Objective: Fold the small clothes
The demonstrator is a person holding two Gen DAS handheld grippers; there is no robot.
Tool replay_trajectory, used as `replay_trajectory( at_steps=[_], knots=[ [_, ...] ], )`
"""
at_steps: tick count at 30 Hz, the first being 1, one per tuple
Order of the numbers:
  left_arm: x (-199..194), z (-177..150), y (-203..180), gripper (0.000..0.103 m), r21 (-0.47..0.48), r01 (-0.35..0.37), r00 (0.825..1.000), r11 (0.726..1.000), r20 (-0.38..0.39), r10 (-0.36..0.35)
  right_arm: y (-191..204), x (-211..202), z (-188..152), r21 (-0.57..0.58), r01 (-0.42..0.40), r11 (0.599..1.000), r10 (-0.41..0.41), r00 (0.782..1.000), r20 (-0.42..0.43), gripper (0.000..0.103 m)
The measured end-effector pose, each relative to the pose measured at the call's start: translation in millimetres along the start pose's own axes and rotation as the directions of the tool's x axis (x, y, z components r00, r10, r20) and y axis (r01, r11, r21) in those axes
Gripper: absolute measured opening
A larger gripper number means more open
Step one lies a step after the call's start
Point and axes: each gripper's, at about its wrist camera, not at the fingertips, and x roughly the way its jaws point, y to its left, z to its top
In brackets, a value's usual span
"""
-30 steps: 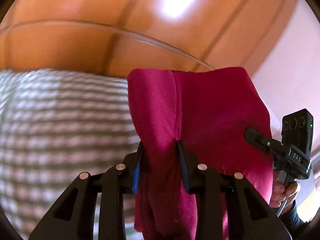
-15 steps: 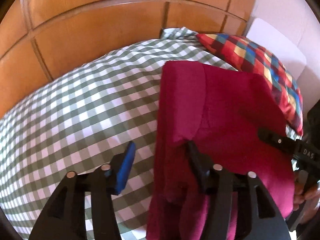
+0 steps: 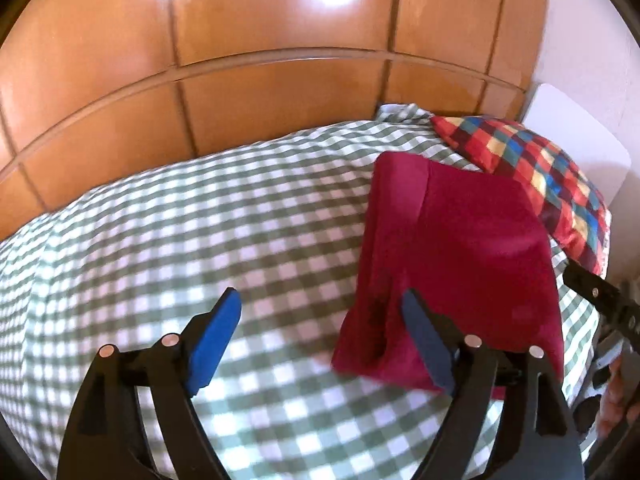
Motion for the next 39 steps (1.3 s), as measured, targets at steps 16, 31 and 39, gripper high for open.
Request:
replay_trajectory(
  at_steps=[16, 31, 39],
  knots=[
    [-63.5, -35.9, -0.6, 0.100, -0.058, -0.083, 0.984, 0.995, 0.154, 0.091, 52.2, -35.6, -39.1, -0.063, 0.108, 0.992, -0.101, 0.988, 0.114, 0.096],
    [-73.5, -39.5, -5.2, 0.100, -0.045, -0.108, 0.977, 0.993, 0.180, 0.114, 50.2, -35.7, -44.9, -0.067, 0.097, 0.993, -0.091, 0.992, 0.093, 0.096],
    [-72.1, -37.9, -7.3, 0.100, -0.037, -0.116, 0.976, 0.993, 0.182, 0.121, 48.4, -32.8, -43.9, -0.060, 0.094, 0.994, -0.088, 0.993, 0.084, 0.096]
  ],
)
